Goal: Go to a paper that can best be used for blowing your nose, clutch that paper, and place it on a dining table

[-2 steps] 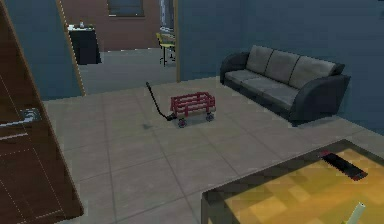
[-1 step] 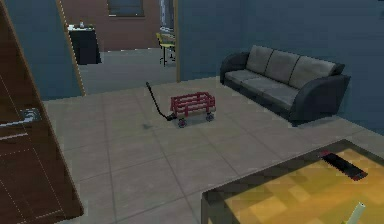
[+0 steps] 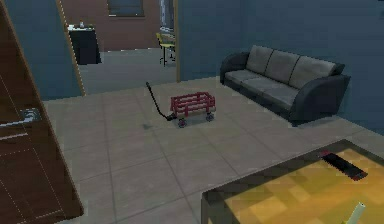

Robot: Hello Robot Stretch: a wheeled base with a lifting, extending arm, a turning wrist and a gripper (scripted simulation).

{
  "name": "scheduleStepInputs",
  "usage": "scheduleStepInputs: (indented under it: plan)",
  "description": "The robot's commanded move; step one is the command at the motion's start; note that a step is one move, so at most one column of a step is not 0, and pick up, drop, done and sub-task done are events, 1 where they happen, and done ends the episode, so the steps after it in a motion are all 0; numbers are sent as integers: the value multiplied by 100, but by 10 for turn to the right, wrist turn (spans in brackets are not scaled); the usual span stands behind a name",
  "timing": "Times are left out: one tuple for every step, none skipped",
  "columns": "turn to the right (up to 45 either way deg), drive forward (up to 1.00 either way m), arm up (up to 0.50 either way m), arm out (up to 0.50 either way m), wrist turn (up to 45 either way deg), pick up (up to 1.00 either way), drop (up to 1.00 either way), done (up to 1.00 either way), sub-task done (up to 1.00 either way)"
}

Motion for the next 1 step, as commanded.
scheduleStepInputs:
  plan:
    - [0, 0, 0, 0, 450, 0, 0, 0, 0]
